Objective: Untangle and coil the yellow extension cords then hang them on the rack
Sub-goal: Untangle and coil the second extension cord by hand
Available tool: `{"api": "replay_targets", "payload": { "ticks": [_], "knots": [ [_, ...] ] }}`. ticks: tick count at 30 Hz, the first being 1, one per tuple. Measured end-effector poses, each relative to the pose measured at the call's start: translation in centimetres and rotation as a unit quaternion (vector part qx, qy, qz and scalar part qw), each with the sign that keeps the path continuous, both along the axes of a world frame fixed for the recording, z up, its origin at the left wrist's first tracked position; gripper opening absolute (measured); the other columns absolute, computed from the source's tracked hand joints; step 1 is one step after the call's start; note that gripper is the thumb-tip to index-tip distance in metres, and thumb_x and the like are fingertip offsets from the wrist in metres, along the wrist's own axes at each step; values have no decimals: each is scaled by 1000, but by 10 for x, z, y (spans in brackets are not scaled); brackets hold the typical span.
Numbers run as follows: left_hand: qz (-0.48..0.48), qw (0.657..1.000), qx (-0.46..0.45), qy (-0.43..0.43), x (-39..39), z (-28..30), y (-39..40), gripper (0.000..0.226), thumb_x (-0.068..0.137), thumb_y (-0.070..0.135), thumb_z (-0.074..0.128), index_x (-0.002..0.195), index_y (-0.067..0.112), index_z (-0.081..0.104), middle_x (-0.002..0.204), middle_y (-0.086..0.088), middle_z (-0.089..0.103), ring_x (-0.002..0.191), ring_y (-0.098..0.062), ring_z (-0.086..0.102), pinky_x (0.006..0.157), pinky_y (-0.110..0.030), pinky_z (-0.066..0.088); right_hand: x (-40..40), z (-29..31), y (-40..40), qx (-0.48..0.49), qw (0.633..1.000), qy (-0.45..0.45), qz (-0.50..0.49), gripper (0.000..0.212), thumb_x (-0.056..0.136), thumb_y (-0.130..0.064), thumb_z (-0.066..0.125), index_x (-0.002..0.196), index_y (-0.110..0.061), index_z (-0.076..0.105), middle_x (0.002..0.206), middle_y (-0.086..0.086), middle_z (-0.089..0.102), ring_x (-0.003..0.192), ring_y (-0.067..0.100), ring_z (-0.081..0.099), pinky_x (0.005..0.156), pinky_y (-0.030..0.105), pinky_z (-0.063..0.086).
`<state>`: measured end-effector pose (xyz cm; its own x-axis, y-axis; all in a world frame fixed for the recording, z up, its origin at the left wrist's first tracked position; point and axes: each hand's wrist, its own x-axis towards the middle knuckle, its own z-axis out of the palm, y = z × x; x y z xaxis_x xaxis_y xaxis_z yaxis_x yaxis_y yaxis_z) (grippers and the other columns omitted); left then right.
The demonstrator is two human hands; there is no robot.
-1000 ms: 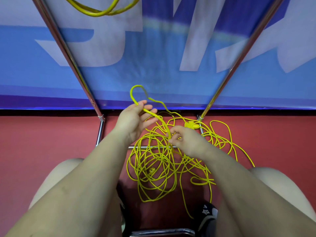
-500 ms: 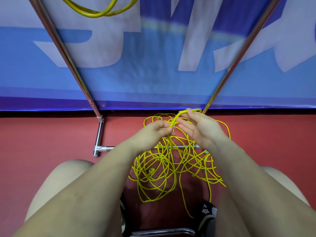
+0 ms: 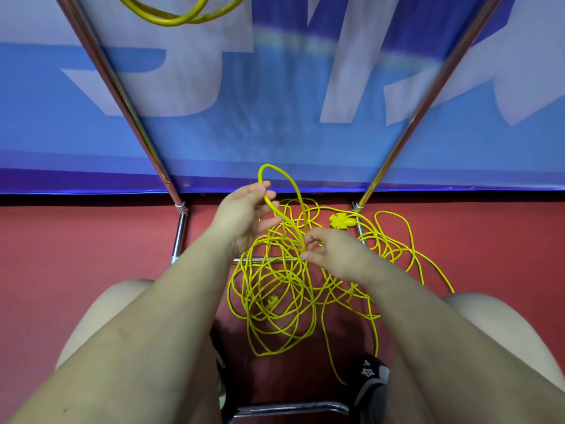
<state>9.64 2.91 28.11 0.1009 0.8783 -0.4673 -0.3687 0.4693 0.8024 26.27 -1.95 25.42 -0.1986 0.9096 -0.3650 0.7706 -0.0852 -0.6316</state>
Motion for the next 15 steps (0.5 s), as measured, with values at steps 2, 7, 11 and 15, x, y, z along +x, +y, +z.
{"api": "replay_targets", "payload": {
  "ticks": [2,7,11,15],
  "knots": [
    [30,999,-7,-41,-3,1,2,15,100,15,42,95,15,56,82,1,58,76,-11,60,70,-36,55,-1,2,0,32,999,0,-10,15,88,-19,62,101,-15,57,88,-7,54,90,21,61,82,32,47],
    [-3,998,14,-67,-3,2,3,20,100,24,40,114,16,53,105,-2,65,99,-18,62,79,-36,54,-6,11,6,57,983,139,-107,4,90,-16,58,91,-16,54,76,-5,56,74,20,63,74,33,51],
    [-205,971,50,110,7,-10,-10,29,100,32,39,124,24,53,124,2,60,116,-13,54,99,-35,37,0,34,15,-17,861,415,-294,10,96,-16,48,88,-15,53,82,3,60,74,15,65,68,23,54],
    [-299,922,119,217,15,-20,-21,25,97,26,47,120,20,55,108,8,60,102,-5,55,87,-19,41,11,38,21,-60,724,540,-426,10,96,-15,48,89,-10,53,93,8,61,85,22,64,70,30,53]
  ]
}}
